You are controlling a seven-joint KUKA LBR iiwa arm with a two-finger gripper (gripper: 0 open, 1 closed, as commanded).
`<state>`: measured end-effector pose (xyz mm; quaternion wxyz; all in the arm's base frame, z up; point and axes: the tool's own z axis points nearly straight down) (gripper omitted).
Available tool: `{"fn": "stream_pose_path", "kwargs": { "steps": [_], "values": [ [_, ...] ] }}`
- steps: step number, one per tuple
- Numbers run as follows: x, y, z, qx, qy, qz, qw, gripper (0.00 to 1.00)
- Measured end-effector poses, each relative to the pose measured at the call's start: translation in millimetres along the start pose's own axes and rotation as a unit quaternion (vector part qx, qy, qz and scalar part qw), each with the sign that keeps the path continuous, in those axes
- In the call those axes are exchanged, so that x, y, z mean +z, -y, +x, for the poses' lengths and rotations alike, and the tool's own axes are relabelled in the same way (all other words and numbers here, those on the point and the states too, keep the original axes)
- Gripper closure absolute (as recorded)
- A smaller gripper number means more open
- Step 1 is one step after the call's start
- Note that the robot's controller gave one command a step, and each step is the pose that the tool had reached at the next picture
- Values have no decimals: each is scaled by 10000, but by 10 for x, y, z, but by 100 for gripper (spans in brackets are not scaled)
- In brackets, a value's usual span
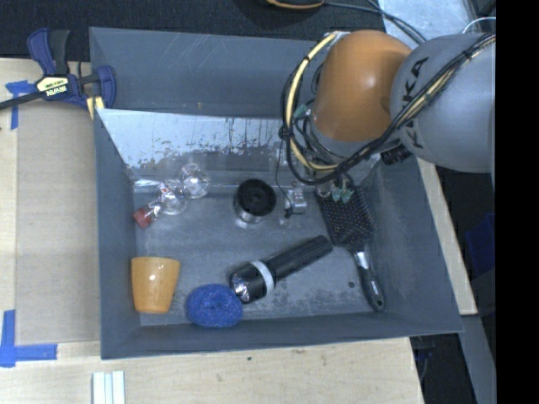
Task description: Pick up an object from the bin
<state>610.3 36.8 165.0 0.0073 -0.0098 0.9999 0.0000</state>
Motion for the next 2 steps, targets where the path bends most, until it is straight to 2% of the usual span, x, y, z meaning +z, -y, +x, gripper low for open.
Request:
{"fn": "stream_pose_path", "kwargs": {
  "steps": [1, 2],
  "values": [
    [608, 39, -41, -140, -47, 0, 9999, 0],
    [916, -183, -92, 1696, 23, -4, 9855, 0]
  ]
}}
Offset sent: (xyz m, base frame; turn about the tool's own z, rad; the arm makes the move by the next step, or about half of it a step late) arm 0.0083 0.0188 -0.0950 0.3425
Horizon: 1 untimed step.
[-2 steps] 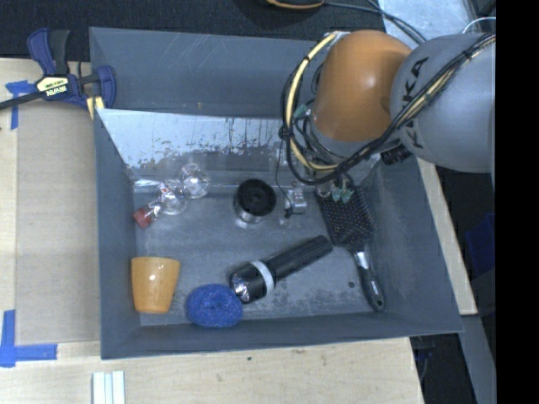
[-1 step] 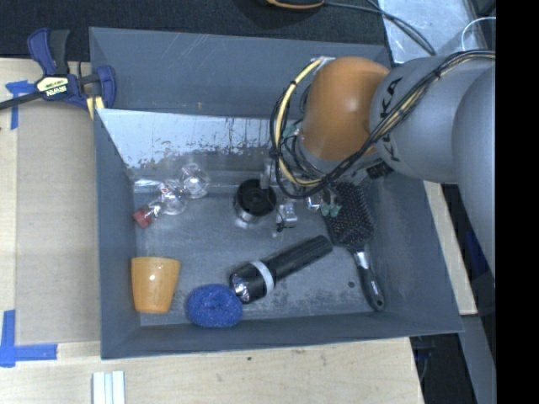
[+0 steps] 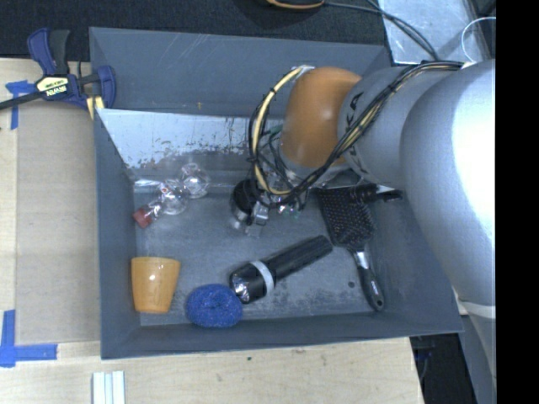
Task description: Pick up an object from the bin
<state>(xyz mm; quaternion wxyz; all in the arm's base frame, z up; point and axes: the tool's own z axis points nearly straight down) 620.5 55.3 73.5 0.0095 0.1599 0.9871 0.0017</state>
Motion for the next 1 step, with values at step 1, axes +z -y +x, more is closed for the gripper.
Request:
{"fn": "stream_pose_path", "kwargs": {
  "steps": [1],
  "values": [
    [-28, 94, -140, -1436, 8, -4, 9896, 100]
  ]
}}
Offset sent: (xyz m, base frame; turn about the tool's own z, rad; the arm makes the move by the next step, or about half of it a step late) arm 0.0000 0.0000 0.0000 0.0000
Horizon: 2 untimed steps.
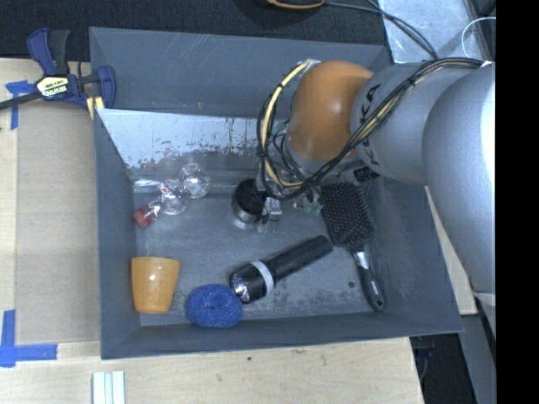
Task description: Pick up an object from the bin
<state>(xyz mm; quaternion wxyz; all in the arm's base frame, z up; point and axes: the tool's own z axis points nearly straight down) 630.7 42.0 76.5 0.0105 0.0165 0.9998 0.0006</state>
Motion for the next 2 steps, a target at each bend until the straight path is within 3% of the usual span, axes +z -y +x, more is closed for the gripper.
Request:
{"fn": "stream_pose_path", "kwargs": {
  "steps": [1, 2],
  "values": [
    [-1, 0, 0, 0, 1, 0, 10000, 100],
    [-638, 2, -37, -1, 42, -3, 10000, 100]
  ]
}}
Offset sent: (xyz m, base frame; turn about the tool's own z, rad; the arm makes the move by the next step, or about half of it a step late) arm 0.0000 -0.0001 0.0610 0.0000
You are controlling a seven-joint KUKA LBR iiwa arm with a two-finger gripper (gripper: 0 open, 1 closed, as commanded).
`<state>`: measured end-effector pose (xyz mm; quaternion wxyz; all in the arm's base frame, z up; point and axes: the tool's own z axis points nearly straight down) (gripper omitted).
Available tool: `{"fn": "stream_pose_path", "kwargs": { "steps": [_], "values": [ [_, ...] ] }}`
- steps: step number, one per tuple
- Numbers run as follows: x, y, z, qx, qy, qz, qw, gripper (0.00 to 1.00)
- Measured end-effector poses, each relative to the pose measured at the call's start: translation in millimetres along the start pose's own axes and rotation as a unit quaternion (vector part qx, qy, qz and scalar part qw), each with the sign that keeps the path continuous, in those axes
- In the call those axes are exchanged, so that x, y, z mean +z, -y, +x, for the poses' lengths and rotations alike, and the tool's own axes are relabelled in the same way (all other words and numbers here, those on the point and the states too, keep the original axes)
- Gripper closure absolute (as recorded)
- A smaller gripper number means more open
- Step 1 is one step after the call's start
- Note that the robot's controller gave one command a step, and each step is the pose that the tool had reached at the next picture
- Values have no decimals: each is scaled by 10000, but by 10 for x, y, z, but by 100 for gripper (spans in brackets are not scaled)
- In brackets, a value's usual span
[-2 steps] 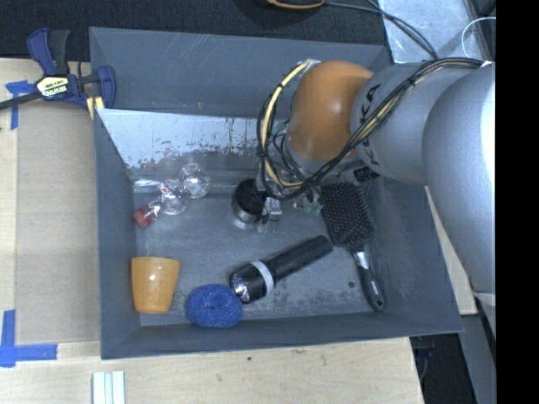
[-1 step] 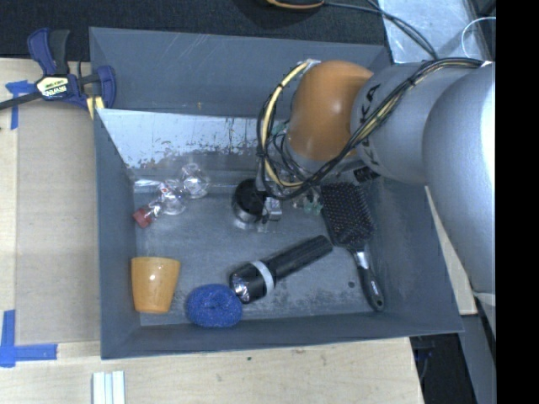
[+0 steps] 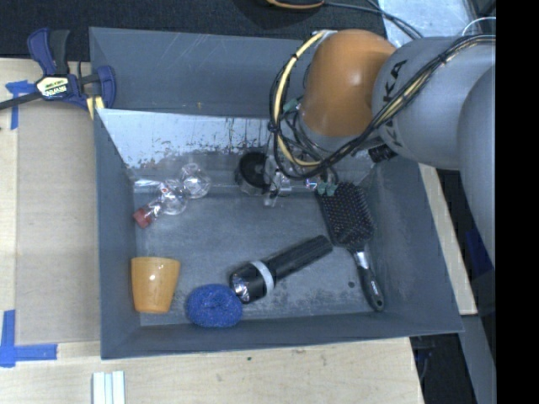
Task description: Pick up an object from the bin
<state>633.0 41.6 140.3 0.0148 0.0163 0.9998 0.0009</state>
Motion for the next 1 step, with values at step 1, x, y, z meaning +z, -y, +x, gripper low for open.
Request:
{"fn": "stream_pose_path", "kwargs": {
  "steps": [1],
  "values": [
    [-428, -1, -6, -1, -10, 0, 10000, 100]
  ]
}}
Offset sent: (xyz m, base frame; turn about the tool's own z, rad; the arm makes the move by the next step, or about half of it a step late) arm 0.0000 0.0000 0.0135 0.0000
